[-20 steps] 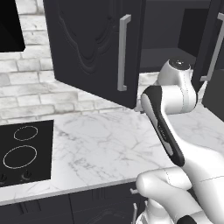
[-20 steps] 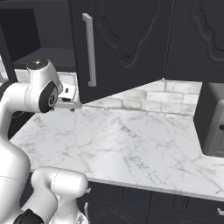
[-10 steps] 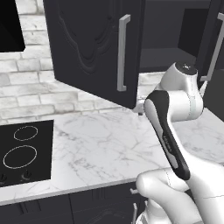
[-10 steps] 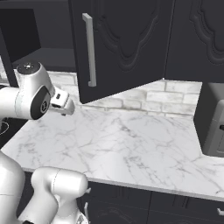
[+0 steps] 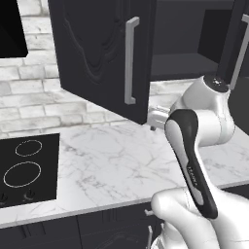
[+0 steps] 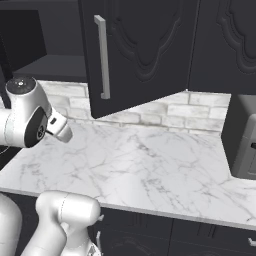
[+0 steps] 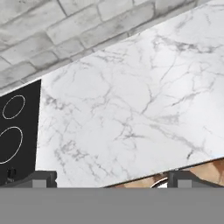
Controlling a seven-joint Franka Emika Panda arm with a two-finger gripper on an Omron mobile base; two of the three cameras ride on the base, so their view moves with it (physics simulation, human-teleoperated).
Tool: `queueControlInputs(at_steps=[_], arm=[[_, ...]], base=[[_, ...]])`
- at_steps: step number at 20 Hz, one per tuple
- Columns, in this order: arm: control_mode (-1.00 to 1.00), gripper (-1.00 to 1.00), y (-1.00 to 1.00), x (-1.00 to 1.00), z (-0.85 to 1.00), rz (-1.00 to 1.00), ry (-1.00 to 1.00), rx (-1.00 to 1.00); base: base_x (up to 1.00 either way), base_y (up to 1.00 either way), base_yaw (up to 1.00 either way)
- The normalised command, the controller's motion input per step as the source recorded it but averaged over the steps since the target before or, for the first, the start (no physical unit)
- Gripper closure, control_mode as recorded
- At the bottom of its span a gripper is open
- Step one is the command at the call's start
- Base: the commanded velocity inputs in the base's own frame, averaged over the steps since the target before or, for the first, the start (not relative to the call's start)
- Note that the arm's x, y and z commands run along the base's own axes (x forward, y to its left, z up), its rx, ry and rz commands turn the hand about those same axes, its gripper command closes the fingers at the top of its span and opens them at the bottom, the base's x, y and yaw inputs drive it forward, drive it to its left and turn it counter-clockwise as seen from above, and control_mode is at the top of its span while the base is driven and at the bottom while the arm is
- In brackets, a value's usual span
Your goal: Close all open cabinet doors.
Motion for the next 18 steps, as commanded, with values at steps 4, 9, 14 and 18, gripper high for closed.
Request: queueControlInputs(at_steps=[4,9,14,18], arm=[[-1.00,-1.00,0.03,-0.32,0.07,-0.20,0.00,0.11],[-1.00,-1.00,0.00,-0.35,0.08,-0.21,0.00,0.03],[-1.00,-1.00,0.00,-0.37,0.10,-0.18,0.00,0.05],[-1.00,-1.00,-0.03,-0.41,0.12,-0.10,0.00,0.08]], base=[[0.00,0.00,0.00],[0.00,0.00,0.00],[0.00,0.00,0.00],[0.00,0.00,0.00]])
